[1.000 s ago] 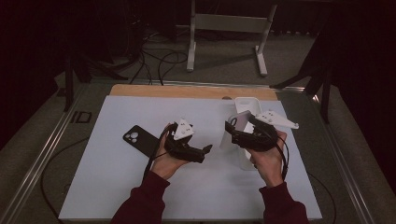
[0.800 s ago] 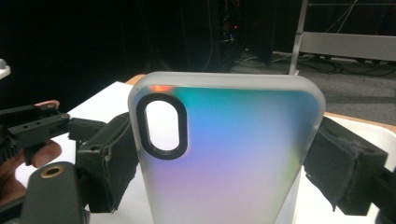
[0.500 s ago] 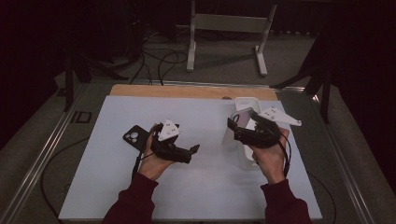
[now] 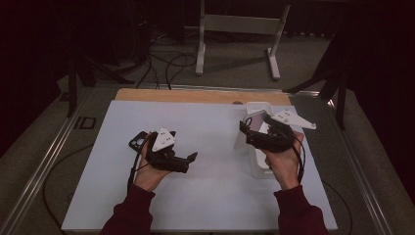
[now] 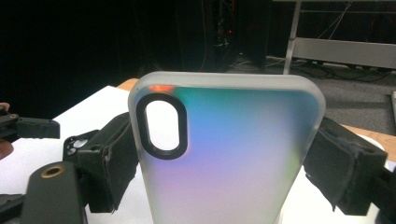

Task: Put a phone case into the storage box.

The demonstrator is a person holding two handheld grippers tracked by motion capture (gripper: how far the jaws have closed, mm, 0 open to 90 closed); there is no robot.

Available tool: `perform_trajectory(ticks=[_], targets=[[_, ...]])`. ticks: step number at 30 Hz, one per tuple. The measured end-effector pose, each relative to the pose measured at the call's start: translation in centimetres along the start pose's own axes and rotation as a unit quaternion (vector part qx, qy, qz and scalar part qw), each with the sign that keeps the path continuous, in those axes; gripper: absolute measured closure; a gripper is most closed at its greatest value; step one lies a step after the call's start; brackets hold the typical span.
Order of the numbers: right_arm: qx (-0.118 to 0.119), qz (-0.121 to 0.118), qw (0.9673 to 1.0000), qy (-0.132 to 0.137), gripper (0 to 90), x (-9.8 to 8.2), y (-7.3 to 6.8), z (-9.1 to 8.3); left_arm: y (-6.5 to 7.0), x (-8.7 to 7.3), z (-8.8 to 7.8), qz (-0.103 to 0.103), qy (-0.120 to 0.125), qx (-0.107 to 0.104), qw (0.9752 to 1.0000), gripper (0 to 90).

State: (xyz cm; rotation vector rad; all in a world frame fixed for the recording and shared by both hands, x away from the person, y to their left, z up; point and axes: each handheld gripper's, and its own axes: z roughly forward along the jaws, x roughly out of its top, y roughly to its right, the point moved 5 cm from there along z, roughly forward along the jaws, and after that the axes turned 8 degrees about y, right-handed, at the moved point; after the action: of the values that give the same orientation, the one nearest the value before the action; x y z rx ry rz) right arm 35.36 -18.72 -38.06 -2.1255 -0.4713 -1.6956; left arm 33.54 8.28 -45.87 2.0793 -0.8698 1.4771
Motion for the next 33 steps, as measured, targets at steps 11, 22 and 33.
perform_trajectory(ticks=[11,22,33], targets=[[-0.007,0.002,1.0,0.0,16.6,0.2,0.9,0.3,-1.8,-0.7,-1.4,0.003,0.002,0.025,0.9997,0.0],[-0.012,0.004,0.9999,-0.001,16.6,0.5,1.5,0.7,-2.6,-1.7,-2.3,0.006,-0.001,0.042,0.9991,0.0],[-0.017,0.001,0.9999,-0.002,16.6,0.6,1.9,1.4,-2.9,-2.7,-3.2,0.005,-0.004,0.048,0.9988,0.0]])
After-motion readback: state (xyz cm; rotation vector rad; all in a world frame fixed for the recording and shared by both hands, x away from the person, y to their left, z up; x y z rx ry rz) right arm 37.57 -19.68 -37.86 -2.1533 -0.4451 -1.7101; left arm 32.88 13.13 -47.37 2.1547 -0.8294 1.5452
